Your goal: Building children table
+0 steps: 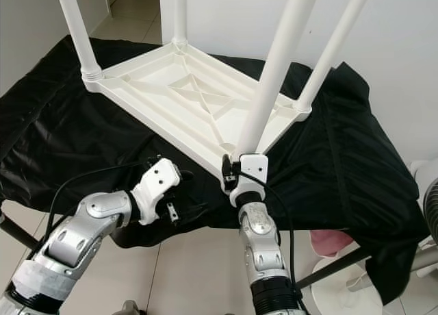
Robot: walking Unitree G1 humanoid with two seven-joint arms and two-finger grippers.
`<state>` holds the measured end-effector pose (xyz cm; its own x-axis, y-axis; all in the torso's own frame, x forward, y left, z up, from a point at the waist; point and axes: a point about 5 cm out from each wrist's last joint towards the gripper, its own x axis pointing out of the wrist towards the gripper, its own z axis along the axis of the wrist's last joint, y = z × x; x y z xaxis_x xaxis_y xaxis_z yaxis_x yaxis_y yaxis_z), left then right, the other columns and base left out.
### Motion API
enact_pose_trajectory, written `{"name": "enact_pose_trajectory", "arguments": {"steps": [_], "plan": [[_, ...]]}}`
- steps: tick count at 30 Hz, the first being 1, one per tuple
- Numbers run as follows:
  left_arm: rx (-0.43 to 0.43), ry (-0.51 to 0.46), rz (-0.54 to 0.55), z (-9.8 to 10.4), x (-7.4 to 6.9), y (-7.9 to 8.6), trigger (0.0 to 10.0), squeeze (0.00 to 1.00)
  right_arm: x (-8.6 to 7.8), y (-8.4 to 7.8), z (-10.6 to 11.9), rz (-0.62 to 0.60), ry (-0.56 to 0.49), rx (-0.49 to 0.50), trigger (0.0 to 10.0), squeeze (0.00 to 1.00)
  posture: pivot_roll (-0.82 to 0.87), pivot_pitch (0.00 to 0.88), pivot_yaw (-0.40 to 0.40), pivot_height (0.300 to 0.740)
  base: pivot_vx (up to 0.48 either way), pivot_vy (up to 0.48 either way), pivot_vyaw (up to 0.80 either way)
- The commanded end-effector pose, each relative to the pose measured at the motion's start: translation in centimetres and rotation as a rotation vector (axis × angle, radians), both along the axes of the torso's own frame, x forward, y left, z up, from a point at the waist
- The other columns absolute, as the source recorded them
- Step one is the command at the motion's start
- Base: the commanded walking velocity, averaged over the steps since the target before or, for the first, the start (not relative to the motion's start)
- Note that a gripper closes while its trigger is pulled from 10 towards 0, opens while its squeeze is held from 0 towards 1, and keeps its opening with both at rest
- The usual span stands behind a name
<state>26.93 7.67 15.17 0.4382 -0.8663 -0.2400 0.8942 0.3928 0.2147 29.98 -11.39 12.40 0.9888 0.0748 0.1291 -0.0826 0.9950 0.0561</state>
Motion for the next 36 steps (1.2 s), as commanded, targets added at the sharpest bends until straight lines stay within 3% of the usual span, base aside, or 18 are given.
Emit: {"name": "enact_pose_trajectory", "arguments": {"steps": [1,4,5,16,17,18,20,23,28,36], "plan": [[0.008,-0.021,0.014,0.1,0.0,-0.1,10.0,0.0,-0.5,-0.6,-1.0,-0.035,0.052,0.004,10.0,0.0,0.08,0.051,-0.089,0.74,0.0,0.0,0.0],[0.008,-0.023,0.017,0.1,0.0,0.0,10.0,0.0,-0.5,-0.4,-1.0,-0.029,0.054,0.004,10.0,0.03,0.08,0.049,-0.091,0.74,0.0,0.0,0.0],[0.007,-0.026,0.021,0.2,0.1,0.0,10.0,0.0,-0.4,-0.2,-0.8,-0.013,0.046,0.003,10.0,1.0,0.08,0.042,-0.097,0.74,0.0,0.0,0.0],[0.002,-0.03,0.026,0.2,0.2,-0.1,10.0,0.0,-0.3,-0.2,-0.5,0.025,0.021,-0.012,10.0,1.0,0.08,0.035,-0.107,0.74,0.0,0.0,0.0],[-0.002,-0.037,0.033,0.3,0.3,0.0,10.0,0.0,-0.3,-1.2,-0.3,0.085,0.004,-0.031,10.0,0.77,0.08,0.023,-0.127,0.74,0.0,0.0,0.0],[-0.006,-0.043,0.039,0.4,0.4,0.0,10.0,0.0,-0.3,-2.1,-0.1,0.159,-0.012,-0.063,10.0,0.0,0.07,0.01,-0.122,0.74,0.0,0.0,0.0],[-0.006,-0.043,0.039,0.4,0.4,0.0,10.0,0.0,-0.3,-2.1,-0.1,0.159,-0.012,-0.063,10.0,0.0,0.07,0.01,-0.122,0.74,0.0,0.0,0.0],[-0.007,-0.056,0.038,0.6,0.5,0.0,10.0,0.0,0.1,-3.4,0.4,0.356,-0.024,-0.111,10.0,0.0,0.07,0.011,-0.12,0.74,0.0,0.0,0.0],[0.001,-0.065,0.043,0.9,0.8,0.2,10.0,0.0,0.7,-3.9,0.6,0.508,-0.003,-0.156,10.0,0.0,0.08,0.013,-0.102,0.74,0.0,0.0,0.0],[0.008,-0.07,0.043,0.9,0.9,0.4,10.0,0.0,1.7,-3.9,0.4,0.614,0.021,-0.192,10.0,0.0,0.07,0.01,-0.086,0.74,0.0,0.0,0.0]]}}
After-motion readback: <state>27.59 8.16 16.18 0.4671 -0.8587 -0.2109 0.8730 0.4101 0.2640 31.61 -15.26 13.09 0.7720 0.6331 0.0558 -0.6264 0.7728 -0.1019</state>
